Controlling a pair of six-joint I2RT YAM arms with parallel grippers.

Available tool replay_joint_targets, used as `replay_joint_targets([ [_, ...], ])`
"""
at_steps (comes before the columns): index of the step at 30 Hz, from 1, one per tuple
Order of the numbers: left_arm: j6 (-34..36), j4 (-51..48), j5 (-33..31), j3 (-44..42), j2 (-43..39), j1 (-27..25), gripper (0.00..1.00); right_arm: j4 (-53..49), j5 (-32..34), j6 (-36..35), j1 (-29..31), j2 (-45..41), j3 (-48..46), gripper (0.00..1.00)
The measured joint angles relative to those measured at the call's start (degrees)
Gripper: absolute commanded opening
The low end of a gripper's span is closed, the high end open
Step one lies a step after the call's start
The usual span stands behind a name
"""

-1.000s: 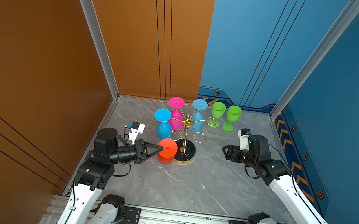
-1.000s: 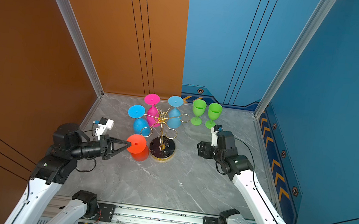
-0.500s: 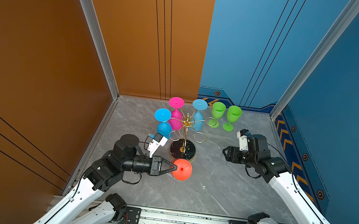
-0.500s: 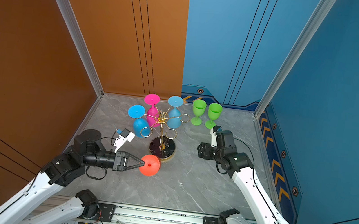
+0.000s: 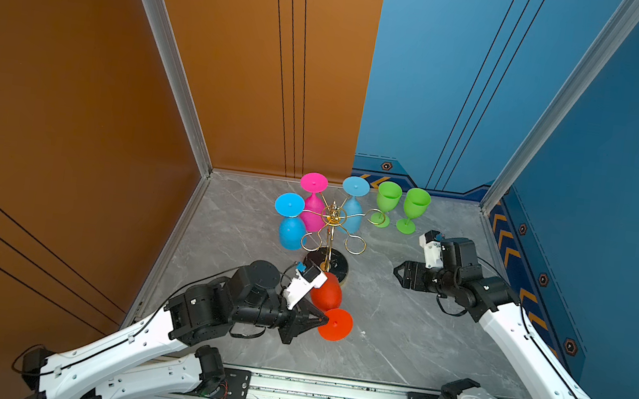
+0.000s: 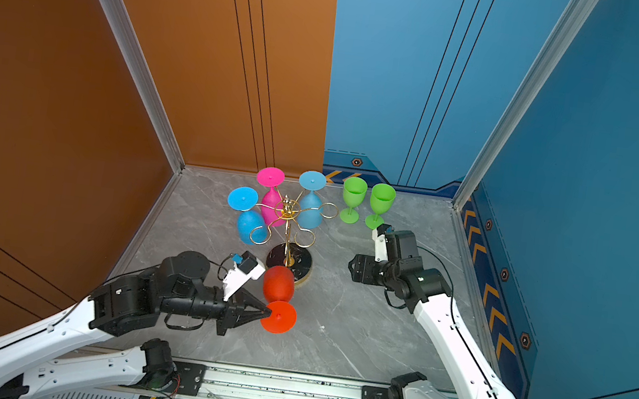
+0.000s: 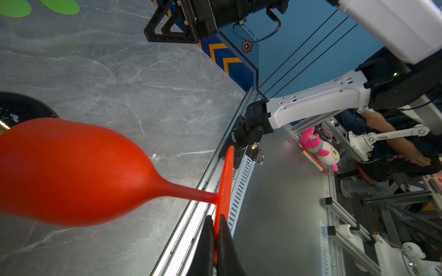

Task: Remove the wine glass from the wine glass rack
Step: 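Carry the red glass by its foot toward the robot with the left gripper, then grasp the red glass bowl rim with the right gripper while the left holds the foot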

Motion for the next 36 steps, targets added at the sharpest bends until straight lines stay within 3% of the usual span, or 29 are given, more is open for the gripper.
replay_joint_targets([
  [6,10.8,-0.5,-7.2,0.0,0.5,-7.5,0.0,-0.1,-1.4,0.0,-0.1,0.0,0.0,0.78],
  [23,40.3,-0.6,-22.7,-4.0,2.7,-20.0,0.0,-4.6,-5.1,-0.2,0.3,0.2,4.7,0.78],
  [36,62.9,-0.6,-43.2,-9.9,7.3,-27.4,0.0,-5.9,-19.4,2.8,0.8,0.2,11.6,0.73],
])
